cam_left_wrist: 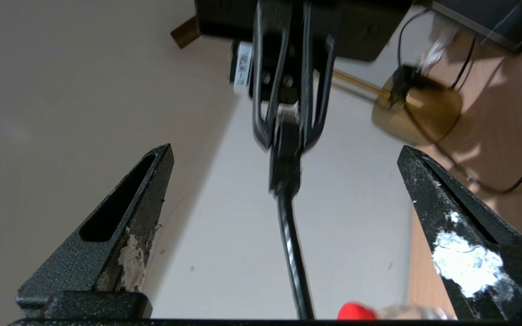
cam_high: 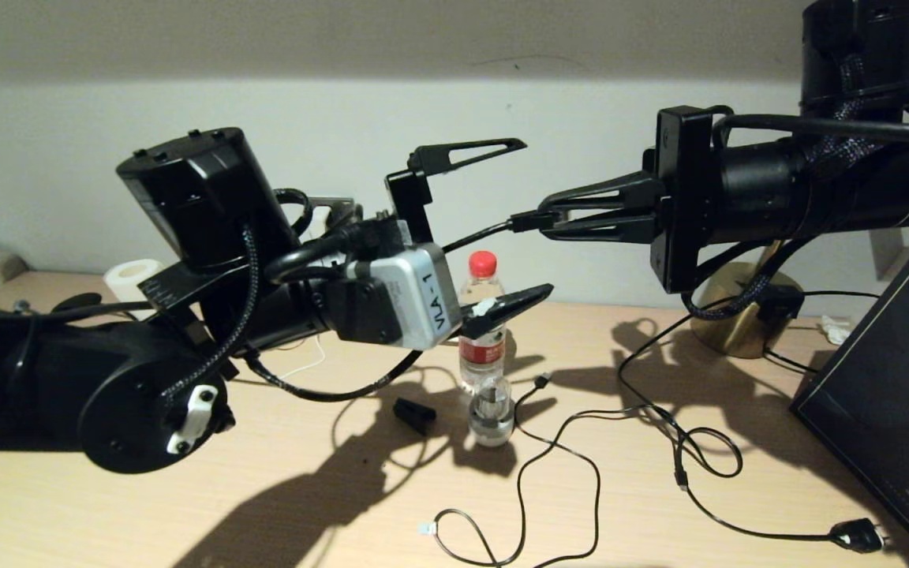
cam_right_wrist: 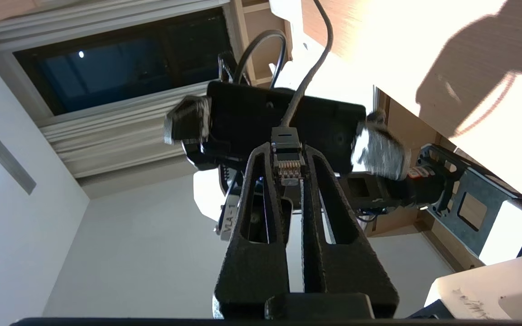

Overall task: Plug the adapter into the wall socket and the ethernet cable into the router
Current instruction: Hand it to the other hand

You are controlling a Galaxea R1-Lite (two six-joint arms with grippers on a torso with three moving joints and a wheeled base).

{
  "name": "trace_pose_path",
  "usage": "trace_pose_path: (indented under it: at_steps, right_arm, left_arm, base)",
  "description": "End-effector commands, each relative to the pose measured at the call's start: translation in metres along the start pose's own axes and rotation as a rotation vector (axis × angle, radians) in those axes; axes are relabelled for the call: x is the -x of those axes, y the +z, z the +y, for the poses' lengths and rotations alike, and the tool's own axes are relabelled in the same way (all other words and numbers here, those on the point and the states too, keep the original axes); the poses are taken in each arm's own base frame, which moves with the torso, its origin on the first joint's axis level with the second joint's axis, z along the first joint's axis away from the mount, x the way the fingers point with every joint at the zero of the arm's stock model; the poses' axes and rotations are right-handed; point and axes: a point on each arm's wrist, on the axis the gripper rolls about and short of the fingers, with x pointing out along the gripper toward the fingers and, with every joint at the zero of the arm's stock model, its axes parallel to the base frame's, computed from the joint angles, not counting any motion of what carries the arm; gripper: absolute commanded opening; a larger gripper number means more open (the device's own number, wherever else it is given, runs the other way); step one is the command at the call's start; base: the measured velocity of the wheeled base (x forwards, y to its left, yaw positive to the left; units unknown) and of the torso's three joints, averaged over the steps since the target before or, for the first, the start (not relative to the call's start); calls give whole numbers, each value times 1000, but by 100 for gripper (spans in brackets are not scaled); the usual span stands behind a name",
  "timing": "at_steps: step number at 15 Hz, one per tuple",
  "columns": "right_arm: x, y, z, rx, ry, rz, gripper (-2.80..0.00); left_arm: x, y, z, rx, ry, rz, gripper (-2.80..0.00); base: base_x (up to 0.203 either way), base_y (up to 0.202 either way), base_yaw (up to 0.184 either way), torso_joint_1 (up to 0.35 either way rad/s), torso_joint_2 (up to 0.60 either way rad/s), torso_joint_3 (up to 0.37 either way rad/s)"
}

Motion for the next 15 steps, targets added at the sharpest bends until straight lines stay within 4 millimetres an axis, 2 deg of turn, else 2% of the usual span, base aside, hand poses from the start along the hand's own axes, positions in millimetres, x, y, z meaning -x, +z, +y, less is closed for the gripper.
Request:
trace_pose_path:
  at_steps: [1, 9, 15]
  right_arm:
    - [1, -1, 0, -7, 1, 5, -280]
    - [0, -1, -1, -11, -2, 5, -280]
    - [0, 0, -3, -9, -7, 2, -280]
  left_arm:
    - [0, -2, -2, -21, -2, 1, 0]
    - [-1, -5, -4, -16, -4, 7, 0]
    - [0, 1, 0, -19, 3, -4, 0]
  base:
    - [0, 0, 0, 0, 0, 0]
    - [0, 0, 0, 0, 0, 0]
    - [0, 0, 0, 0, 0, 0]
